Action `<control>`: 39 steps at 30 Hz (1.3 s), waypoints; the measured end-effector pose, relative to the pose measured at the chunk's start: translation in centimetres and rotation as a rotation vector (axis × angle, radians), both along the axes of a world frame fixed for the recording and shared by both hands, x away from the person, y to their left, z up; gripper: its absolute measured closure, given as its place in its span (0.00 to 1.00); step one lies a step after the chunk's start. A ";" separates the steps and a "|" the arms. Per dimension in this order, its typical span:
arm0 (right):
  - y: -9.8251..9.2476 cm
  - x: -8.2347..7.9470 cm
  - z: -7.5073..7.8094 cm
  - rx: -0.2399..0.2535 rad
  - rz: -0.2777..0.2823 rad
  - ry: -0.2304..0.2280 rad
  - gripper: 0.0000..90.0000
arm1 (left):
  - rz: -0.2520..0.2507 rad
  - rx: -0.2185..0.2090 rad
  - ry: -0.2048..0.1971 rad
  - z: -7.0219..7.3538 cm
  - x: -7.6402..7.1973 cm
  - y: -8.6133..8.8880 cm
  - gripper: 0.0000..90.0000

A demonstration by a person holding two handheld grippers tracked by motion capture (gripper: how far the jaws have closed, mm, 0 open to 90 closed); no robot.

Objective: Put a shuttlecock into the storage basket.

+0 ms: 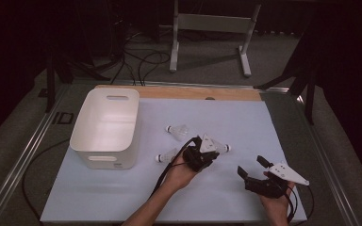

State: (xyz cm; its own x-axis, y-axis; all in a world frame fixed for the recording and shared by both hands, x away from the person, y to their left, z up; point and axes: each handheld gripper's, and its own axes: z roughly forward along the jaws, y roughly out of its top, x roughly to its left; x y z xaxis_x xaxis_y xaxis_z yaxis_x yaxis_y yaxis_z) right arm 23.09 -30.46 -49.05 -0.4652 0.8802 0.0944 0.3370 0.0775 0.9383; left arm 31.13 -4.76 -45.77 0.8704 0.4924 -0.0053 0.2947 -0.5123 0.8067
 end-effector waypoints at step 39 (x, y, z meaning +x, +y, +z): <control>0.3 0.1 -0.1 -0.012 0.012 -0.001 0.11 | 0.030 -0.030 -0.030 2.1 0.3 2.6 1.00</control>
